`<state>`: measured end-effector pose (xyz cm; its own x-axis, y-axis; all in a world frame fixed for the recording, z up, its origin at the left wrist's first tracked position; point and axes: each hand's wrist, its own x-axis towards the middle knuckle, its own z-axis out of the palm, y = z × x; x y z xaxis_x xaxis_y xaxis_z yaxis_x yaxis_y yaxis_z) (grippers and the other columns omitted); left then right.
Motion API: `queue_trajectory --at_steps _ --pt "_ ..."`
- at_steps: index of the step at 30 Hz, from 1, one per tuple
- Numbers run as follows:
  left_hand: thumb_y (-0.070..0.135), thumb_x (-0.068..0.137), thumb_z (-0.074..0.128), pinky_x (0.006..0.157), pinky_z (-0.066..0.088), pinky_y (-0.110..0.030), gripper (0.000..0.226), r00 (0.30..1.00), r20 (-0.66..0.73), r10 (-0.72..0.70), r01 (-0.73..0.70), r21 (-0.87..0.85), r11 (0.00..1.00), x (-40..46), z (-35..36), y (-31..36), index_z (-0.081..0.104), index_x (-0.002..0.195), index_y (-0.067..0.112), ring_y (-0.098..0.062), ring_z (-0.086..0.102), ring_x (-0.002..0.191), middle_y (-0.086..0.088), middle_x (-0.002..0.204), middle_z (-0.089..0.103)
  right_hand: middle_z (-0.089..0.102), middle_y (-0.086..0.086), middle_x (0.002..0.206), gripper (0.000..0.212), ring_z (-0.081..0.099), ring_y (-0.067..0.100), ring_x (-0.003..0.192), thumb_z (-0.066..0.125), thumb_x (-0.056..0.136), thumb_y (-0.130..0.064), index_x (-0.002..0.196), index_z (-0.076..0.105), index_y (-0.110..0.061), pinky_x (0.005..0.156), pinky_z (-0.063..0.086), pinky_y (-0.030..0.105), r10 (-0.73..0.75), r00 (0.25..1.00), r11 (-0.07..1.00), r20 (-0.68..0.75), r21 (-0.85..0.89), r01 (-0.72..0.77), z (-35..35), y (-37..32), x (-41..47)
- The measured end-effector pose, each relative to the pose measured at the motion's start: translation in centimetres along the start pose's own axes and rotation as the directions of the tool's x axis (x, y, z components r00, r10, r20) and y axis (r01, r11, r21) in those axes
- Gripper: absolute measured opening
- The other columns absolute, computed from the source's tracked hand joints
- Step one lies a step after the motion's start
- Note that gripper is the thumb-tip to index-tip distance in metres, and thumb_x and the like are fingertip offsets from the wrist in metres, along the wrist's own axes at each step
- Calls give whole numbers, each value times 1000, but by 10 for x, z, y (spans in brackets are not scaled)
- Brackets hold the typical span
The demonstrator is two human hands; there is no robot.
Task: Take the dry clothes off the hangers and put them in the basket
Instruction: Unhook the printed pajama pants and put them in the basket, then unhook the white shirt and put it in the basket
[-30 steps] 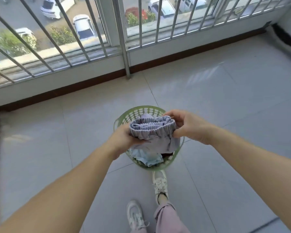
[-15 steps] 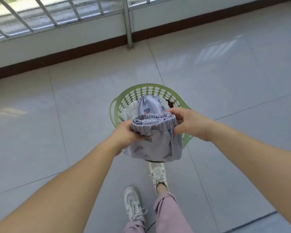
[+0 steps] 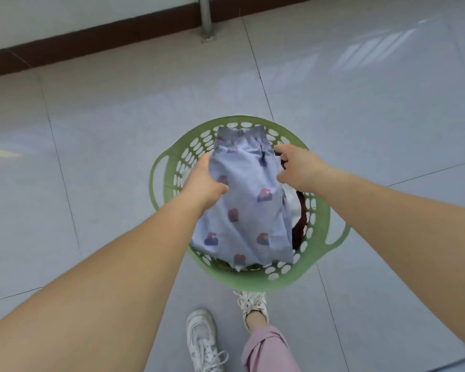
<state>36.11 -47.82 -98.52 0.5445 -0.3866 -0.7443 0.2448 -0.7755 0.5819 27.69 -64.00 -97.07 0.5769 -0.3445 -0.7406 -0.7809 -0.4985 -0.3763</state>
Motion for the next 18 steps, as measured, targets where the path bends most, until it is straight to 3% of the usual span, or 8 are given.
queue_trajectory --at_steps 3,7,10,13,15,18 --pt "5 88 58 84 36 -26 77 996 28 -83 81 58 995 7 16 -21 15 148 25 -26 39 130 -4 151 28 42 10 141 62 48 27 121 54 90 -8 146 27 -16 90 42 30 36 994 999 101 -13 -35 19 13 9" --pt "5 88 59 86 37 -28 75 991 39 -125 122 78 989 3 24 -31 18 147 25 -26 39 130 -3 150 30 45 9 138 58 52 26 118 52 92 -8 145 29 -17 95 44 33 42 989 999 143 -27 -39 25 19 8" --pt "4 88 58 84 37 -28 72 993 47 -110 106 76 991 -3 23 -24 21 146 24 -24 44 122 -2 147 34 49 10 134 56 54 26 115 51 92 -7 143 32 -17 95 46 36 33 989 999 141 -19 -30 18 13 4" --pt "5 89 57 82 38 -26 70 997 34 -68 65 75 995 -17 13 -4 22 146 25 -12 43 102 -4 145 37 45 6 139 54 52 23 117 50 92 -6 142 35 -17 89 45 27 -13 993 1000 117 7 13 0 -4 -9" --pt "4 89 56 80 39 -26 67 999 21 -37 36 58 998 -30 4 12 26 145 27 -13 45 102 -5 144 39 47 3 138 51 51 21 118 51 91 -6 140 40 -16 85 42 24 -49 994 999 100 17 47 -14 -18 -21" --pt "2 88 57 87 44 -31 65 1000 -14 7 -7 44 999 -55 -10 38 33 142 28 -21 49 115 -7 141 41 52 2 133 46 52 20 117 51 90 -6 134 47 -17 92 43 26 -104 991 995 84 3 104 -34 -39 -46"
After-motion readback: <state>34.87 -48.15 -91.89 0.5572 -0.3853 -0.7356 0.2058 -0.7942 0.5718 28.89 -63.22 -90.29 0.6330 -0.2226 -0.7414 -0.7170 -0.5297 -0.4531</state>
